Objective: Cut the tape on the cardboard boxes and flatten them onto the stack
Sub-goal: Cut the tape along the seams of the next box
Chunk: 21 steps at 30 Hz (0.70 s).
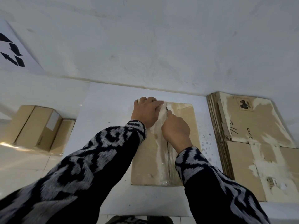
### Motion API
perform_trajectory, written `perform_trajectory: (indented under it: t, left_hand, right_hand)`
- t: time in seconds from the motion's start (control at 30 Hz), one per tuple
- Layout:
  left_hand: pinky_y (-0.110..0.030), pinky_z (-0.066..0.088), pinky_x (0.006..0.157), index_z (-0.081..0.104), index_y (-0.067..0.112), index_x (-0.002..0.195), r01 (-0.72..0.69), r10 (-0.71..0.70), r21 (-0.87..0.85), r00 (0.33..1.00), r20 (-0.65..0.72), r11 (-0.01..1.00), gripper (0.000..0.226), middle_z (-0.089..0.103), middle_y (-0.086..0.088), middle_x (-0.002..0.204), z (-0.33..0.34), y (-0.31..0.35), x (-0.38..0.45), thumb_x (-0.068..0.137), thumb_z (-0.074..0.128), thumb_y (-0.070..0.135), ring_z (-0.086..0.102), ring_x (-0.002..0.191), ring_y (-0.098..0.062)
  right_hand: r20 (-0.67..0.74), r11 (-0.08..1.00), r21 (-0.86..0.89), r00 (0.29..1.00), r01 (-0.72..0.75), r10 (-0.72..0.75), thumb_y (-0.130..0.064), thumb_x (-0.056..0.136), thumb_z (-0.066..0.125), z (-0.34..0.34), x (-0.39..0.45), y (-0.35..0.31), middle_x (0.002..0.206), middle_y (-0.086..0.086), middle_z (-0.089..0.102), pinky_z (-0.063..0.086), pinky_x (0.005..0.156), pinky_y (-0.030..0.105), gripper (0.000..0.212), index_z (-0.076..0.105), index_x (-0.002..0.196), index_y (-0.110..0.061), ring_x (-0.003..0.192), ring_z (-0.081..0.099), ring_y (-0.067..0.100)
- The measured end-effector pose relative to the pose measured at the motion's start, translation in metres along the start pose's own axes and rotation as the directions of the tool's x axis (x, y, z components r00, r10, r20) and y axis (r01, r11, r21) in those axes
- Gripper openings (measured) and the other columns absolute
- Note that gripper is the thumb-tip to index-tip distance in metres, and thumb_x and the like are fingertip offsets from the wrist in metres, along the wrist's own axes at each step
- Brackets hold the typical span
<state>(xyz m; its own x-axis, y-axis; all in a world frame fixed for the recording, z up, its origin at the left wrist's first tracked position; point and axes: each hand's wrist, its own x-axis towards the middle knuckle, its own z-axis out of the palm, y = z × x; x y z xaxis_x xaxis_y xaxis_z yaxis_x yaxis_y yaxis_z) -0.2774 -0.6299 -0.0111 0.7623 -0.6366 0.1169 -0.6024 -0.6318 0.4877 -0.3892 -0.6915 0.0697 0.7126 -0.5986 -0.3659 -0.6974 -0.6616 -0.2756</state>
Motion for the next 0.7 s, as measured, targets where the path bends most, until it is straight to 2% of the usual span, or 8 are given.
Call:
perform_trajectory:
  t: [0.13, 0.3, 0.57, 0.7]
  left_hand:
    - [-0.044, 0.03, 0.104, 0.06, 0.041, 0.127, -0.005, 0.005, 0.004, 1.0, 0.005, 1.0, 0.035, 0.059, 0.011, 0.126, -0.0009, 0.0008, -0.0005, 0.101, 0.037, 0.041, 0.045, 0.119, -0.023]
    - [-0.043, 0.03, 0.104, 0.06, 0.041, 0.127, 0.003, -0.003, 0.01, 1.0, 0.004, 1.0, 0.034, 0.059, 0.012, 0.126, 0.0, 0.0004, -0.0003, 0.1, 0.039, 0.039, 0.045, 0.119, -0.023]
    - [-0.042, 0.03, 0.103, 0.06, 0.041, 0.127, -0.001, 0.001, 0.005, 1.0, 0.003, 1.0, 0.034, 0.059, 0.011, 0.126, -0.0006, 0.0007, -0.0006, 0.101, 0.039, 0.039, 0.045, 0.119, -0.023]
    - [-0.042, 0.029, 0.104, 0.06, 0.041, 0.128, 0.0, 0.0, 0.006, 1.0, -0.001, 1.0, 0.034, 0.058, 0.011, 0.126, -0.0003, 0.0016, -0.0014, 0.101, 0.038, 0.039, 0.044, 0.121, -0.023]
  right_hand:
    - [0.014, 1.0, -0.018, 1.0, 0.018, -0.017, -0.007, 0.092, 0.035, -0.0003, -0.0042, 0.0024, 0.106, 0.007, 0.063, 0.037, 0.062, 0.031, 0.06, 0.031, 0.15, -0.022, 0.082, 0.051, 0.023]
    - [0.02, 1.0, 0.008, 1.0, 0.019, -0.02, -0.008, 0.093, 0.034, 0.001, -0.0008, 0.0015, 0.109, 0.009, 0.063, 0.039, 0.067, 0.033, 0.053, 0.037, 0.145, -0.018, 0.084, 0.05, 0.023]
    - [0.061, 0.999, 0.031, 0.998, 0.017, -0.018, -0.008, 0.092, 0.035, 0.0008, -0.001, 0.0049, 0.115, 0.007, 0.06, 0.038, 0.066, 0.032, 0.061, 0.031, 0.151, -0.022, 0.089, 0.052, 0.024]
    - [0.068, 0.999, 0.023, 0.997, 0.033, -0.035, -0.008, 0.092, 0.033, -0.0046, -0.0045, 0.0089, 0.118, 0.004, 0.06, 0.039, 0.068, 0.031, 0.058, 0.038, 0.147, -0.023, 0.089, 0.05, 0.022]
